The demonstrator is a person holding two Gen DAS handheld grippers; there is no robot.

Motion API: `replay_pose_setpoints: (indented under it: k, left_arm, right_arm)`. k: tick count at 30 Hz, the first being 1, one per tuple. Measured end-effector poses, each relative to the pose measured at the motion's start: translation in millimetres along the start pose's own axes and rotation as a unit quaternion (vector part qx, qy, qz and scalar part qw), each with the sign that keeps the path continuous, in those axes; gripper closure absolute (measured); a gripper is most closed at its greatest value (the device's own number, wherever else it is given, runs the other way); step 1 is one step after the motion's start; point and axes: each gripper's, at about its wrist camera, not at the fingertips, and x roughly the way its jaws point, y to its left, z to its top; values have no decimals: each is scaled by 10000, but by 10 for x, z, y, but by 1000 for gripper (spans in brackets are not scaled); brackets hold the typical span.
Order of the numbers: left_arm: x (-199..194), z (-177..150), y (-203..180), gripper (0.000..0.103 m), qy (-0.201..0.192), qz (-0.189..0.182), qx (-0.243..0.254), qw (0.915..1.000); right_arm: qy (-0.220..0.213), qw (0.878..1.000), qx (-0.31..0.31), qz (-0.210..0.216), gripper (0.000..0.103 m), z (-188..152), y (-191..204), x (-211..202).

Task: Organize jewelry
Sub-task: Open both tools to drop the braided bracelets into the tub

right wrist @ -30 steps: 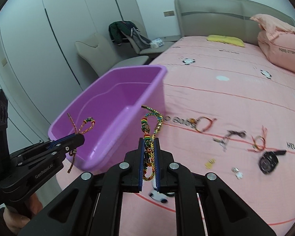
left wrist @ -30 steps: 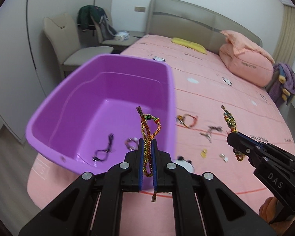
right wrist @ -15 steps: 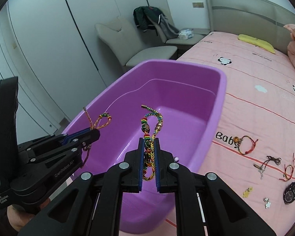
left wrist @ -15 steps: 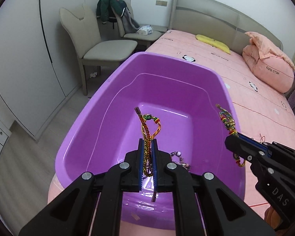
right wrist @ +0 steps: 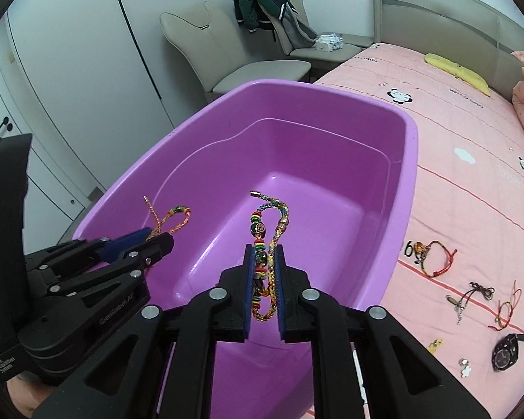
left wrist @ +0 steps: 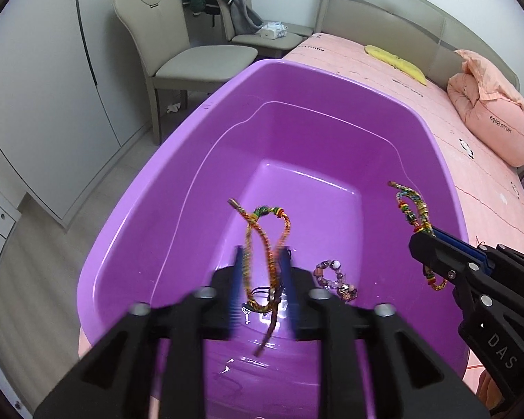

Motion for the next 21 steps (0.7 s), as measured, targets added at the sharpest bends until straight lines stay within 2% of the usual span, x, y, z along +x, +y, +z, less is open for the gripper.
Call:
replay_pose_setpoints:
  k: [1, 2, 4, 10, 21]
  left_arm:
    - [-18, -3, 4, 24, -66, 62, -17, 10000]
    - [-64, -17, 17, 20, -195, 175, -58, 9996]
    - [-147, -34, 51, 19, -379, 223, -98, 9990]
    - [-157, -38, 115, 19, -276, 257, -247, 9990]
    - [-244, -74, 33, 19, -308, 330, -149, 9989]
  right_arm:
    - [-33, 10000, 12, -43, 69, 3, -11, -11]
    - [-87, 9999, 47, -74, 56, 7, -35, -36]
    - [-173, 9998, 91, -84, 53, 12, -80, -89]
    - [-276, 9994, 138, -124, 53, -2, -155, -179]
    - [-292, 9993, 199, -72, 53, -62, -188, -277]
